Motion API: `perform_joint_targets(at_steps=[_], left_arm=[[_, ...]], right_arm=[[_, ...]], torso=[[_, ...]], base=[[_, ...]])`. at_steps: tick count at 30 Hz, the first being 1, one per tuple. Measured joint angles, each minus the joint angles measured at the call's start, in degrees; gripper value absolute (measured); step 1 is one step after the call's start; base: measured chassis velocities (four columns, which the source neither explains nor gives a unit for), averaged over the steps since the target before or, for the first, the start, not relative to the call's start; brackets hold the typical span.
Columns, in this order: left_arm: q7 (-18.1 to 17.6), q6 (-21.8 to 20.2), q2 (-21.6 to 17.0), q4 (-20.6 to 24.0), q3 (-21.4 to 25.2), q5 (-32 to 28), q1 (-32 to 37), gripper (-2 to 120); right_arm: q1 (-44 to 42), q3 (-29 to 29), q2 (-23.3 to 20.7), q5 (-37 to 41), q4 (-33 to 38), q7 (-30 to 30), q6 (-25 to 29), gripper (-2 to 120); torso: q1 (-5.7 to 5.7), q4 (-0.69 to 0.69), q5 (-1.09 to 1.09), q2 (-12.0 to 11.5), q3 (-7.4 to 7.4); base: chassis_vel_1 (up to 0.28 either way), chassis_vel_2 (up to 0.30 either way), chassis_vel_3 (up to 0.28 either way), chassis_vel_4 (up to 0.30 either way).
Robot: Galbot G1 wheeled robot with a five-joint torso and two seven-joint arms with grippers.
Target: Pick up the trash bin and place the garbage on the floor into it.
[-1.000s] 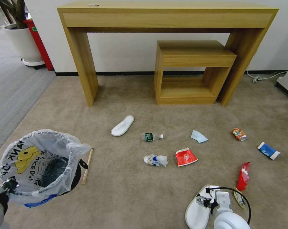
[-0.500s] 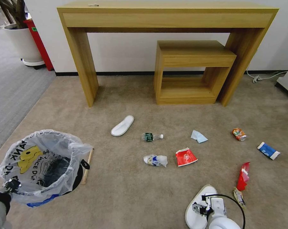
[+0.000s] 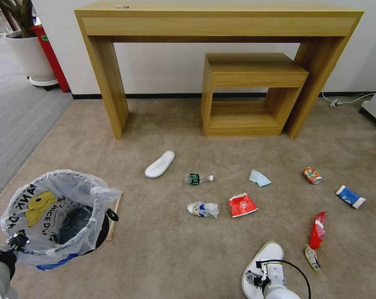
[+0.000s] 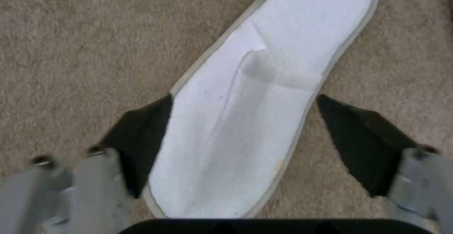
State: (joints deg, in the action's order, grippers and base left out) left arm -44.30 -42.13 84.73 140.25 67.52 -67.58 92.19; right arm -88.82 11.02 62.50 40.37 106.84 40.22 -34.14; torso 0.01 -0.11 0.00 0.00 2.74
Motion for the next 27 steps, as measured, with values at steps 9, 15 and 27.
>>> perform_joint_targets(at_steps=[9,15,27], left_arm=[[0.00,0.00,-0.19,-0.03,-0.12,0.15,-0.12,0],[0.00,0.00,-0.27,-0.39,-0.48,0.27,-0.16,0],[0.06,0.00,-0.12,-0.60,-0.93,0.43,-0.39,0]], right_arm=[[0.11,-0.67,0.49,-0.96,-1.15,-0.27,0.73,43],[-0.22,-0.39,0.49,-1.35,-1.12,-0.28,0.94,19],[0.55,0.09,0.45,-1.62,-3.04,-0.55,1.50,14]], torso=[[0.00,0.00,0.00,0.00,0.00],[0.00,0.00,0.00,0.00,0.00],[0.00,0.00,0.00,0.00,0.00]], base=[[0.000,0.000,0.000,0.000],[0.000,0.000,0.000,0.000],[0.000,0.000,0.000,0.000]])
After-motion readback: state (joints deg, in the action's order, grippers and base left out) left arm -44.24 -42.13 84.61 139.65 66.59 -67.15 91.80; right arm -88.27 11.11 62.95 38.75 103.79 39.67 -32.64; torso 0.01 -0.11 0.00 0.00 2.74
